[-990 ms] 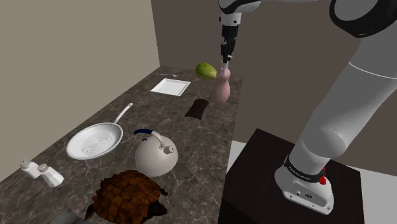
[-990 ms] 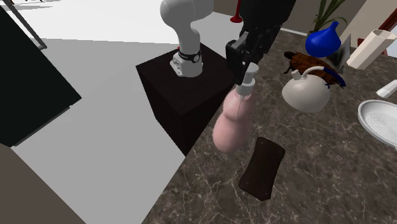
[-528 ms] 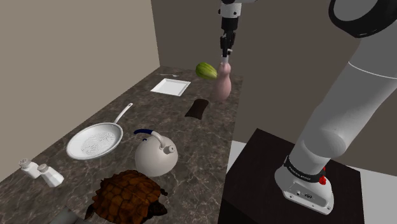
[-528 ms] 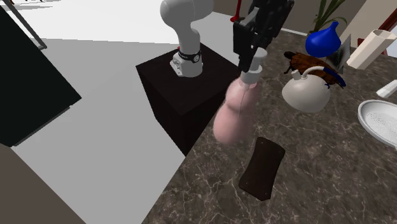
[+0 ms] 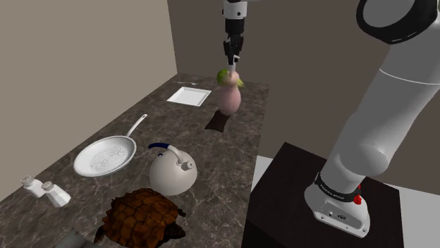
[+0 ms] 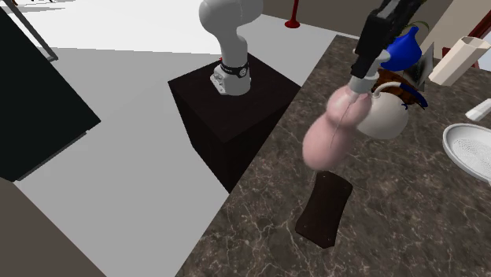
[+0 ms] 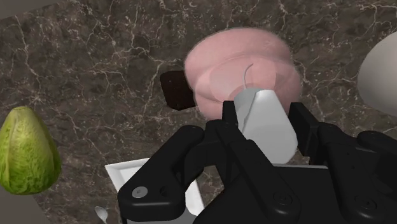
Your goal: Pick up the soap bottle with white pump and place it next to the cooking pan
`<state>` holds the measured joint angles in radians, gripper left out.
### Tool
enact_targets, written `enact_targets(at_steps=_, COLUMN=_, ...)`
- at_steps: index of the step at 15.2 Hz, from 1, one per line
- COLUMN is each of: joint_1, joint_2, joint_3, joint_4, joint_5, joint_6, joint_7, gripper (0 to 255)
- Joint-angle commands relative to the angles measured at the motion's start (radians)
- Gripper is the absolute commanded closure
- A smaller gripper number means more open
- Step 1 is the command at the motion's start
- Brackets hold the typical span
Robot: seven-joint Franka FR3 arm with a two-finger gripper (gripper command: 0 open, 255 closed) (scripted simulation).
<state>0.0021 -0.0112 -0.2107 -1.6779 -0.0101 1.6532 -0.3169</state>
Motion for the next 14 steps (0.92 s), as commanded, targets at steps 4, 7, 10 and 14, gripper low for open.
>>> enact_targets(at_steps=4, joint_1=0.054, joint_2=0.061, joint_3=0.054, joint_4=0.071, joint_5=0.012, joint_6=-0.010, joint_7=0.108, gripper=255)
enact_targets(at_steps=7, joint_1=0.085, joint_2=0.112, joint_3=0.082, joint_4=0.136, joint_5=0.018, joint_6=-0.024, joint_7=0.168, gripper=255)
enact_targets(at_steps=10, joint_1=0.117, joint_2=0.172, joint_3=0.107, joint_4=0.215, joint_5=0.022, joint_6=-0.044, joint_7=0.225, gripper=255)
enact_targets(at_steps=14, joint_1=0.159, joint_2=0.270, joint_3=0.137, joint_4=0.351, joint_5=0.025, joint_6=-0.082, joint_7=0.299, gripper=255)
